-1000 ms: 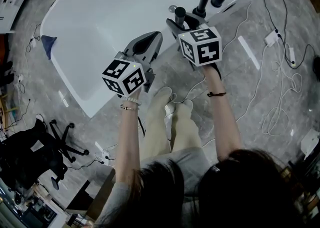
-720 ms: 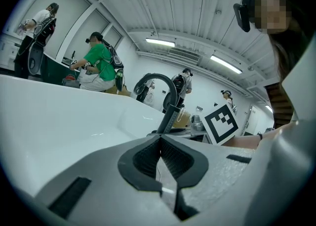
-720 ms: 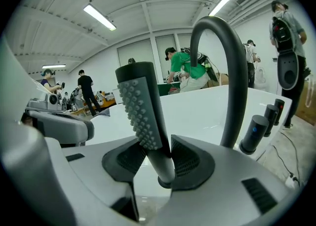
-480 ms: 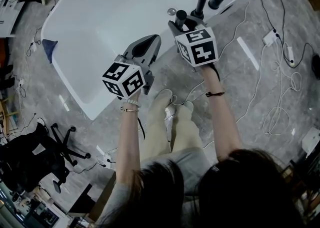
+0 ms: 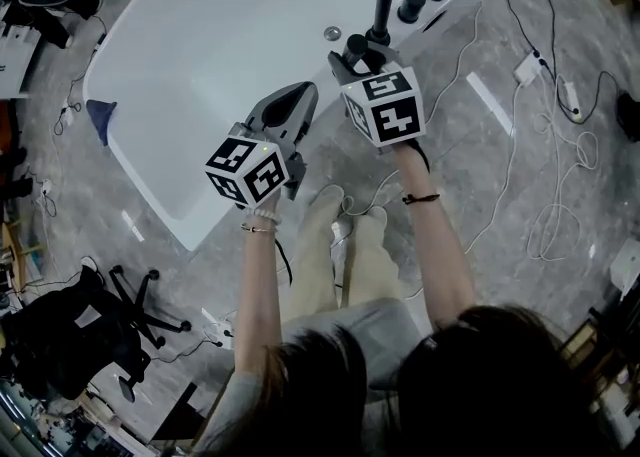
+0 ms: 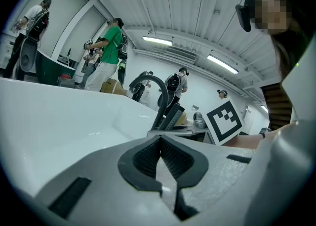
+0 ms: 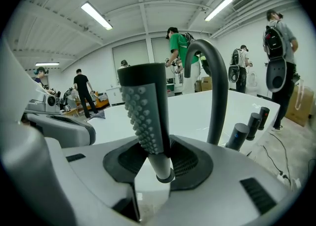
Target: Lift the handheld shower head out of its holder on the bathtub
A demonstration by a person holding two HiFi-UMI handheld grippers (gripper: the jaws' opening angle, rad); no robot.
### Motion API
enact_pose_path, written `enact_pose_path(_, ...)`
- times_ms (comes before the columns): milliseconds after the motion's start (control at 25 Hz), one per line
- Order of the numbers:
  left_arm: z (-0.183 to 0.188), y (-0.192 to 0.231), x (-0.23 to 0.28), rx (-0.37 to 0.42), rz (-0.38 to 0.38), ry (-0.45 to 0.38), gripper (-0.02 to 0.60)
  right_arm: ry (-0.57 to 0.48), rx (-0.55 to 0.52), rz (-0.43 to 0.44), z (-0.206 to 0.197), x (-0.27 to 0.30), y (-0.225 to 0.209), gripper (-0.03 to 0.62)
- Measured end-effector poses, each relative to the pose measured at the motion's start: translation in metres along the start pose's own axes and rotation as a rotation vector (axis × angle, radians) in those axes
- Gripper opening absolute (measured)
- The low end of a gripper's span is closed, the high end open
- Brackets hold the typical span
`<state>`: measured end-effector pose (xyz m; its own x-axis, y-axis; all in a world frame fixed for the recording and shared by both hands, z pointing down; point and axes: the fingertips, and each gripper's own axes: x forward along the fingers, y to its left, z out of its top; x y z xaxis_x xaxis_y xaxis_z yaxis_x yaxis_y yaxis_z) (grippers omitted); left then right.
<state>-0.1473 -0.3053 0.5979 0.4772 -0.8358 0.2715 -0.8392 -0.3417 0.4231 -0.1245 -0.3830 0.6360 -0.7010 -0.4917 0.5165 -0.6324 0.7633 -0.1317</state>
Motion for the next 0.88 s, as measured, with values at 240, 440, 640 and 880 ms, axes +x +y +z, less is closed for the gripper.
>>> enact_pose_path(240,0.010,-0.011,0.001,0.015,-0.020,-0.004,0.006,-0.024,-0.004,-0.008,0.011,-0.017,0.001,0.132)
enact_pose_path(440,0.017,-0.024,-0.004,0.024,-0.032,-0.006,0.006,-0.051,-0.004,-0.015,0.022,-0.036,0.005,0.132)
enact_pose_path(640,0.025,-0.039,-0.009,0.035,-0.049,-0.009,0.006,-0.076,-0.001,-0.028,0.036,-0.055,0.007,0.132)
enact_pose_path(880,0.040,-0.055,-0.009,0.050,-0.067,-0.017,0.006,-0.096,0.002,-0.039,0.049,-0.079,0.006,0.132)
